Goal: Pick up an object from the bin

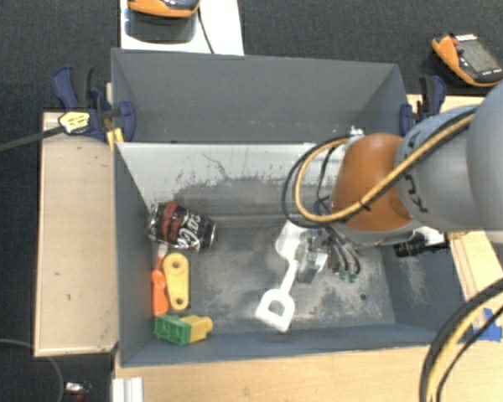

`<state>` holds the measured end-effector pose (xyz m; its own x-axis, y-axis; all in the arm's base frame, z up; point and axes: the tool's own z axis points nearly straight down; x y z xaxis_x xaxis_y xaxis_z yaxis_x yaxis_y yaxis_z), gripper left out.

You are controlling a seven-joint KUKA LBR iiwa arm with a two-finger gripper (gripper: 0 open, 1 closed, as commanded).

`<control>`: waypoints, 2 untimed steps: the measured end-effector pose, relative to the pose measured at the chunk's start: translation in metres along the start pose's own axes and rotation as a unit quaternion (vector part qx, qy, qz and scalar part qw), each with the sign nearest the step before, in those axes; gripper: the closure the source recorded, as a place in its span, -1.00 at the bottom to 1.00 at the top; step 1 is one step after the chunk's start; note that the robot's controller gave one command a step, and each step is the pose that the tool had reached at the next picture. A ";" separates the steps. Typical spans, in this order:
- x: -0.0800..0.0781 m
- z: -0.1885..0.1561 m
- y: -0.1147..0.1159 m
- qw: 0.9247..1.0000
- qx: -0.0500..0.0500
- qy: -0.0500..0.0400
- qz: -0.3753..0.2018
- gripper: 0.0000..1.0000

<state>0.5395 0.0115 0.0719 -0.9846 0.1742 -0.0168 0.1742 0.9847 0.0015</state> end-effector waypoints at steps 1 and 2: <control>0.000 -0.033 -0.032 0.997 -0.001 0.003 -0.081 1.00; -0.018 -0.107 -0.026 0.998 0.000 0.001 -0.058 1.00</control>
Offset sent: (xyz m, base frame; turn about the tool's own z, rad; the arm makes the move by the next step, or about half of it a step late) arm 0.0257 -0.0082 0.1571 0.0287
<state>0.5513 -0.0167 0.1789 -0.9981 0.0594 -0.0154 0.0594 0.9982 -0.0005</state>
